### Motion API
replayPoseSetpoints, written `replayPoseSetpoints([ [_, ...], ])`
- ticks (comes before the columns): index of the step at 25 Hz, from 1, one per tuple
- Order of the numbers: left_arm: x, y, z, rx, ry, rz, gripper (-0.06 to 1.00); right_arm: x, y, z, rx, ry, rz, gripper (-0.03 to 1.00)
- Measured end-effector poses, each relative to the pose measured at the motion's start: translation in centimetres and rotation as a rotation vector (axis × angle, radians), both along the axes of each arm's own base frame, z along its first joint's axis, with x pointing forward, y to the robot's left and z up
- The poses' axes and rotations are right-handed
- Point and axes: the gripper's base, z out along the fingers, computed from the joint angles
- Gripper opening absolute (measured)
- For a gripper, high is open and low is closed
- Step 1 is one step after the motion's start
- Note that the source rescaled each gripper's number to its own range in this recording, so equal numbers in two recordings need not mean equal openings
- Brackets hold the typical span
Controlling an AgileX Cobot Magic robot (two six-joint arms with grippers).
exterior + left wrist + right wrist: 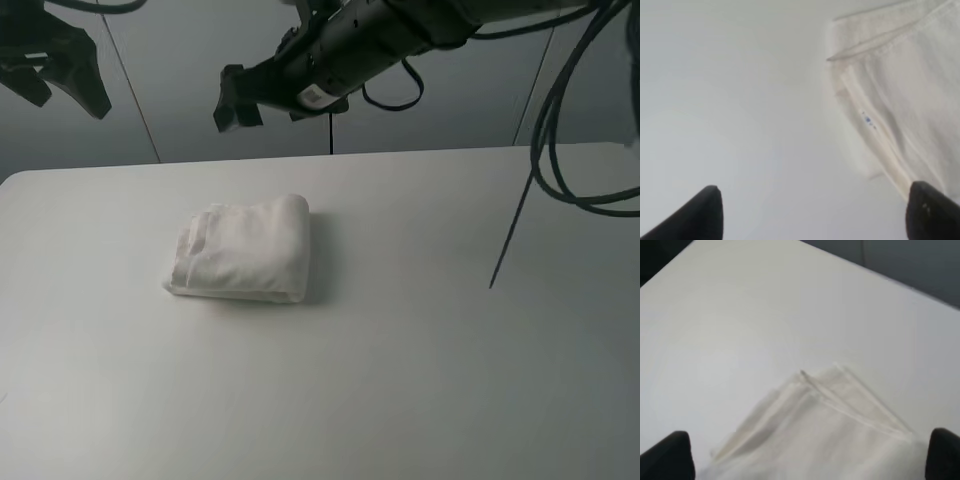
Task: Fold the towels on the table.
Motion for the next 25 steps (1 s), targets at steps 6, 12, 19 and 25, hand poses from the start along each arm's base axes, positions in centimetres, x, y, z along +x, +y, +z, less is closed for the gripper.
replayPoseSetpoints([
  [6,-7.3,2.6,1.4,0.025,-0.031,0.059,0.96,-2.8,-5.6,4.6,-0.278,-0.054,-0.067,1.0],
  [12,-14.3,3.2,1.0,0.005,-0.068,0.115,0.99,-8.1,-10.0,4.7,-0.373,-0.027,-0.114,1.0],
  [19,-20.3,3.6,-0.3,-0.019,-0.125,0.155,0.99,-15.8,-15.1,4.8,-0.35,-0.052,-0.137,1.0],
  [25,-24.5,3.9,-1.5,-0.033,-0.196,0.16,0.99,-21.8,-19.2,4.5,-0.341,-0.074,-0.15,1.0],
])
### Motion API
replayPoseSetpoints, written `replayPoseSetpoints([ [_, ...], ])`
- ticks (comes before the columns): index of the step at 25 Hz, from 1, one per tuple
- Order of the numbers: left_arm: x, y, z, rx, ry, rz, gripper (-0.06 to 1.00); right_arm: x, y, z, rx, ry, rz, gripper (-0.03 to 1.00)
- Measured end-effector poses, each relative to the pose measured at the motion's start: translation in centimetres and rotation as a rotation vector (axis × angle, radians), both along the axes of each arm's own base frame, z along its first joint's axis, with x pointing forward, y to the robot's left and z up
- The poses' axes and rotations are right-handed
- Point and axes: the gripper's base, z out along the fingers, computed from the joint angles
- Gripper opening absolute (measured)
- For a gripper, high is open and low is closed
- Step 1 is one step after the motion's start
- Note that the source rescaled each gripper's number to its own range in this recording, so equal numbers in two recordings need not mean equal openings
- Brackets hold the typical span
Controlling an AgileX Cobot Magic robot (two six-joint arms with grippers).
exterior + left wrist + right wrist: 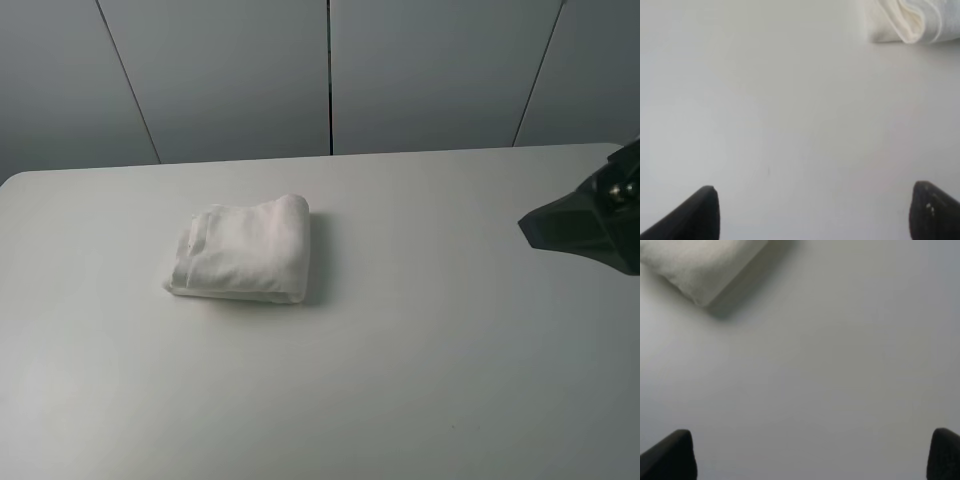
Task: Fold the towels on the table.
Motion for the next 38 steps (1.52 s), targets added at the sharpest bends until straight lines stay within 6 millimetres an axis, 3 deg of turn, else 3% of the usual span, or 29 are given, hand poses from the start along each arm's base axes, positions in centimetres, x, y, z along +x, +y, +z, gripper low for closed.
replayPoseSetpoints([
  [7,-4.0,0.1,-1.6,-0.025,-0.098,-0.005,0.99,-5.7,-3.4,-0.8,0.055,-0.002,0.002,1.0],
  [16,-7.5,-0.3,-4.8,-0.109,-0.206,-0.031,1.0,-9.9,-5.2,-3.1,0.157,-0.097,0.086,1.0],
  [24,-10.7,-0.1,-4.7,-0.126,-0.436,-0.042,1.0,-11.3,-6.1,-3.2,0.196,-0.232,0.128,1.0],
  [38,-10.8,-0.1,-4.6,-0.099,-0.471,-0.067,1.0,-12.1,-6.6,-3.3,0.247,-0.29,0.083,1.0],
])
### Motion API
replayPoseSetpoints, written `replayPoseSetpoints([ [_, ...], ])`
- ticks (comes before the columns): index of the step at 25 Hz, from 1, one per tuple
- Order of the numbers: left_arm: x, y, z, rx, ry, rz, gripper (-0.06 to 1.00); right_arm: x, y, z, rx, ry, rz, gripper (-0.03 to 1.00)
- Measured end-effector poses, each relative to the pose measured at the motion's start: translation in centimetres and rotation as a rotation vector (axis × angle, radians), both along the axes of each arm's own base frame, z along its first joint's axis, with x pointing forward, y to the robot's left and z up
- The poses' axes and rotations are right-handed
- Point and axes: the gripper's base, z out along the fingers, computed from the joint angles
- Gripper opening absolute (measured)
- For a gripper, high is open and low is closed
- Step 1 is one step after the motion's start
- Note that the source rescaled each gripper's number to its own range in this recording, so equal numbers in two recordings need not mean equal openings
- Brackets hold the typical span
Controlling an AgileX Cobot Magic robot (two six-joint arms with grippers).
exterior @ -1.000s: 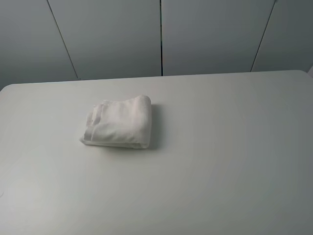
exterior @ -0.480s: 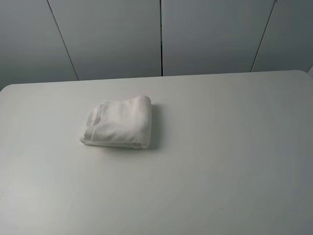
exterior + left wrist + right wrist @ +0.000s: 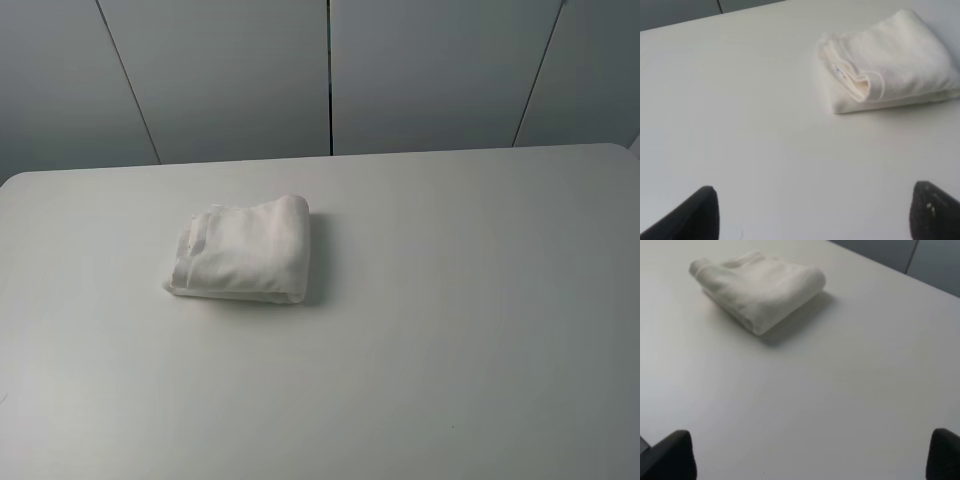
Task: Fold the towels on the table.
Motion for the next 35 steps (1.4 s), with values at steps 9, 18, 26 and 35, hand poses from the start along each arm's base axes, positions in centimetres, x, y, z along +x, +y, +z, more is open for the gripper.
replayPoseSetpoints([
  [9,0.44,-0.02,-0.19,-0.04,-0.013,0.138,1.0,0.02,-0.02,-0.01,0.021,-0.007,-0.456,1.0],
  [18,0.53,0.14,-0.2,-0.033,-0.02,0.236,1.0,0.06,0.04,0.0,0.017,-0.011,-0.574,1.0],
  [26,0.87,0.33,-0.55,-0.057,-0.025,0.27,1.0,0.06,0.04,0.0,0.017,-0.011,-0.574,1.0],
  [35,0.87,0.4,-0.55,-0.062,-0.025,0.281,1.0,0.06,0.06,0.0,0.019,-0.01,-0.573,1.0],
])
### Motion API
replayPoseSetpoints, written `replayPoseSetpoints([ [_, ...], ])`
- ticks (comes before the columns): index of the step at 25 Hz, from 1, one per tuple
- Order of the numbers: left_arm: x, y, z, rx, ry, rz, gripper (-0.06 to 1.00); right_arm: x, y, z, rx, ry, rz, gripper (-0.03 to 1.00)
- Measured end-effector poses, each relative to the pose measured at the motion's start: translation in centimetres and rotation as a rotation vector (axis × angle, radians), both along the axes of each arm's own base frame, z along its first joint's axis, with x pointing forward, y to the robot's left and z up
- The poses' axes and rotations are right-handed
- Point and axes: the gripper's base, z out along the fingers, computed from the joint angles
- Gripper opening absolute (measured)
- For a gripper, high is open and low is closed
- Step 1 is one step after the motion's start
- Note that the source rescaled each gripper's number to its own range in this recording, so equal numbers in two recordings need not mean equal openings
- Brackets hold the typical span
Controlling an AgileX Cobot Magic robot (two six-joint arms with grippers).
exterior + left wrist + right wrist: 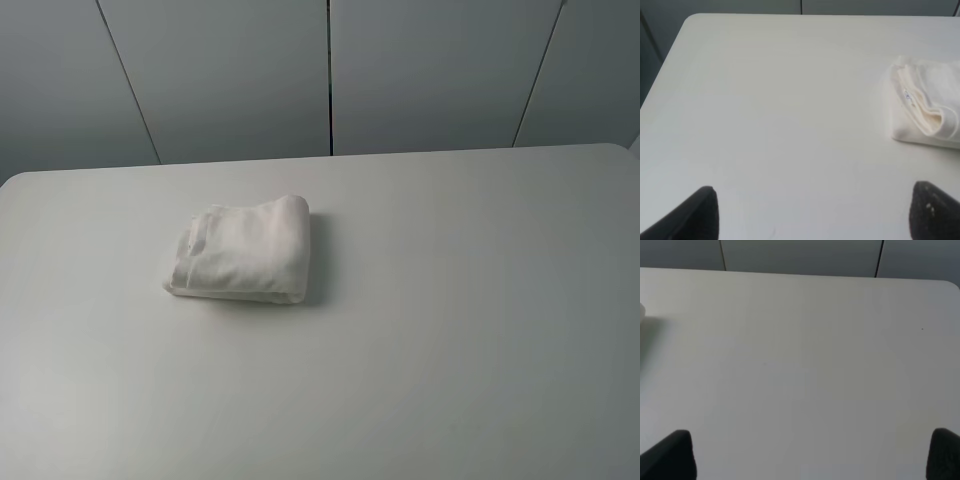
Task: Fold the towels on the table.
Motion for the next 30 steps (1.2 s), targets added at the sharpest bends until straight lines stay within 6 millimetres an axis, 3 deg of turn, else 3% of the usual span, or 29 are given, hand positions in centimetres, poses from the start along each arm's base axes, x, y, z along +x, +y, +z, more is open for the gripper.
replayPoseSetpoints([
  [30,-0.01,0.1,0.0,0.008,0.001,0.008,1.0,0.0,0.01,0.0,0.001,0.0,0.001,1.0],
])
